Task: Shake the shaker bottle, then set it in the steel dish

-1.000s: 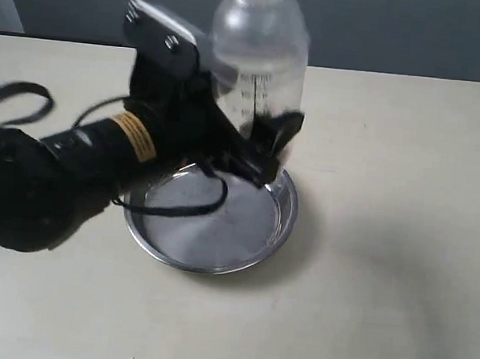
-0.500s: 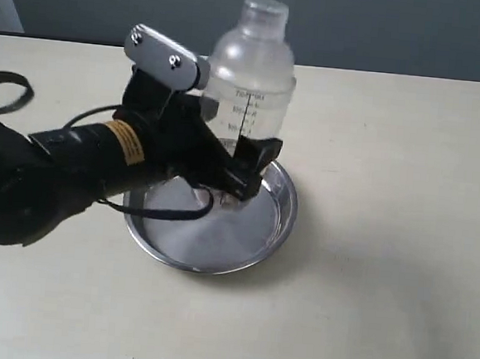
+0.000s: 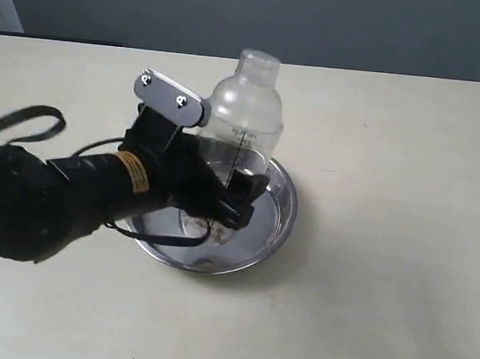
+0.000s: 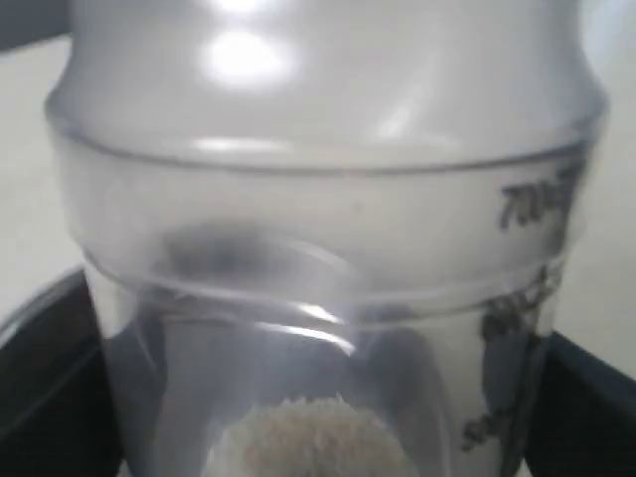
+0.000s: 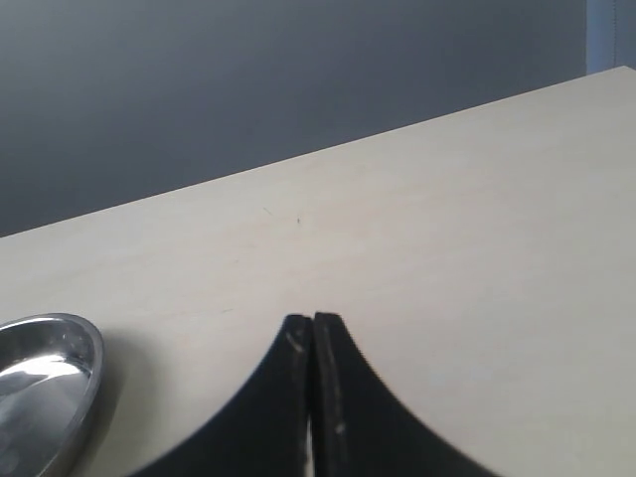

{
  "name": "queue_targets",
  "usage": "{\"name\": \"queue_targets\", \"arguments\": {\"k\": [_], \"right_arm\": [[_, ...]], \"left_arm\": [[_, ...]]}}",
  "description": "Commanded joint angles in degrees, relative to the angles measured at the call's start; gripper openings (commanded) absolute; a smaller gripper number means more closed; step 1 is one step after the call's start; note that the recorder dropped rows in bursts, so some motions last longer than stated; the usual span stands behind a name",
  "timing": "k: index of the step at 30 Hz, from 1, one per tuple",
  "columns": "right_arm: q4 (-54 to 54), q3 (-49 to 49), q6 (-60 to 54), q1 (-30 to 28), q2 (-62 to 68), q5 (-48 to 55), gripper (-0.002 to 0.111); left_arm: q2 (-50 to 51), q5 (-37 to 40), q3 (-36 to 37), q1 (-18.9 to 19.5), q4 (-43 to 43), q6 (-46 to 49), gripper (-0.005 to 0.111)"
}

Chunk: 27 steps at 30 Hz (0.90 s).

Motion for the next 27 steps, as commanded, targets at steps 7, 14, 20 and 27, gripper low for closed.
{"name": "queue_targets", "arguments": {"k": [7,14,20,27], "right_arm": [[-0.1,0.0,-0.1,-0.2,-0.3,-0.6,-0.001],[-0.1,0.0,-0.1,-0.2,-0.3,-0.6,-0.001],[-0.1,0.0,-0.1,-0.2,-0.3,-0.6,-0.001],[-0.1,0.0,-0.1,-0.2,-0.3,-0.6,-0.001]], "left_arm": [[3.6,-11.2,-0.2,-0.6,-5.0,5.7,0.0],[-9.9,-11.4,-1.8,-1.3,0.6,3.4,0.0],[0.1,-11.7,0.9,-1.3,-5.2,4.9,0.0],[-10.2,-13.6,-1.5,-1.9,2.5,3.1,0.0]]}}
